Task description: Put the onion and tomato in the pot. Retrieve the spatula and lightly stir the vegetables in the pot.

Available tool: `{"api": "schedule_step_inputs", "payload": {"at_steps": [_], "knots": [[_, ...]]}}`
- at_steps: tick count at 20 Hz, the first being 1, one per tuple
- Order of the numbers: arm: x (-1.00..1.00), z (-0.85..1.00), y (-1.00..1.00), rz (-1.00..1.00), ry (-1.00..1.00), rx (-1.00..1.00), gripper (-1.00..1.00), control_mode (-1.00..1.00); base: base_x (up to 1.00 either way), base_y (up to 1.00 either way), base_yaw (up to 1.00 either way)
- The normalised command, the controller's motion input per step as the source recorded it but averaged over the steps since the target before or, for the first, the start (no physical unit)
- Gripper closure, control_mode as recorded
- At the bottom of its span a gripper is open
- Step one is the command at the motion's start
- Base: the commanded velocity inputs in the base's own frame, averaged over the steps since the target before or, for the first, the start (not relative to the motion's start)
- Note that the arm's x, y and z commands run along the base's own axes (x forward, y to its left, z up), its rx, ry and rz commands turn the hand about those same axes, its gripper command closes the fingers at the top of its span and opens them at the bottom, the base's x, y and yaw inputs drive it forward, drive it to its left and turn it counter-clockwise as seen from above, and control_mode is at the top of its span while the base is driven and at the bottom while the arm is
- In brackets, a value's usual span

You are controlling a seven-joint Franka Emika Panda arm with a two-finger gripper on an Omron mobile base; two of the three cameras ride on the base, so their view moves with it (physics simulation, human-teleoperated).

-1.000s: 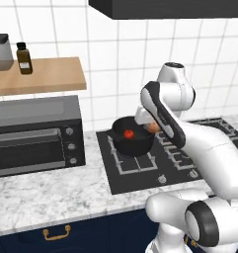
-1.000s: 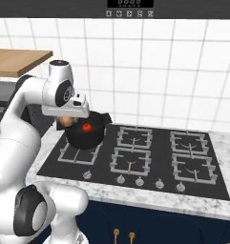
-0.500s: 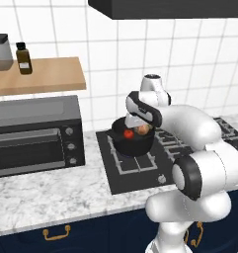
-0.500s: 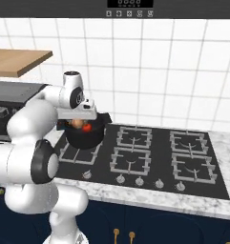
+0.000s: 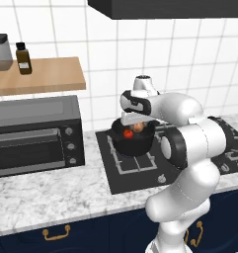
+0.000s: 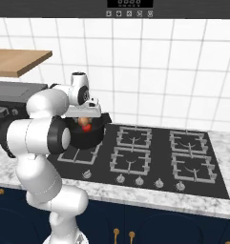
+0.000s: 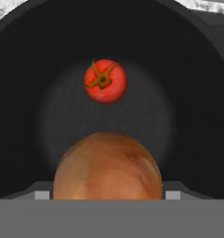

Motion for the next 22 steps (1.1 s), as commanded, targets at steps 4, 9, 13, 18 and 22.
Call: {"api": "schedule_step_inputs", "payload": {"at_steps": [4,9,13,18,22], "knots": [[0.05,-0.01,0.04,0.00,0.00,0.00,1.00,-1.00,0.00,0.00,0.00],[0.18,-0.42,0.15,0.00,-0.01,0.01,1.00,-1.00,0.00,0.00,0.00],[0.08,-0.43,0.02,0.00,-0.02,0.05,1.00,-1.00,0.00,0.00,0.00],[0.07,-0.27,0.00,0.00,0.00,0.02,1.00,-1.00,0.00,0.00,0.00],[0.01,0.00,0.00,0.00,0.01,0.00,-1.00,-1.00,0.00,0.00,0.00]]}}
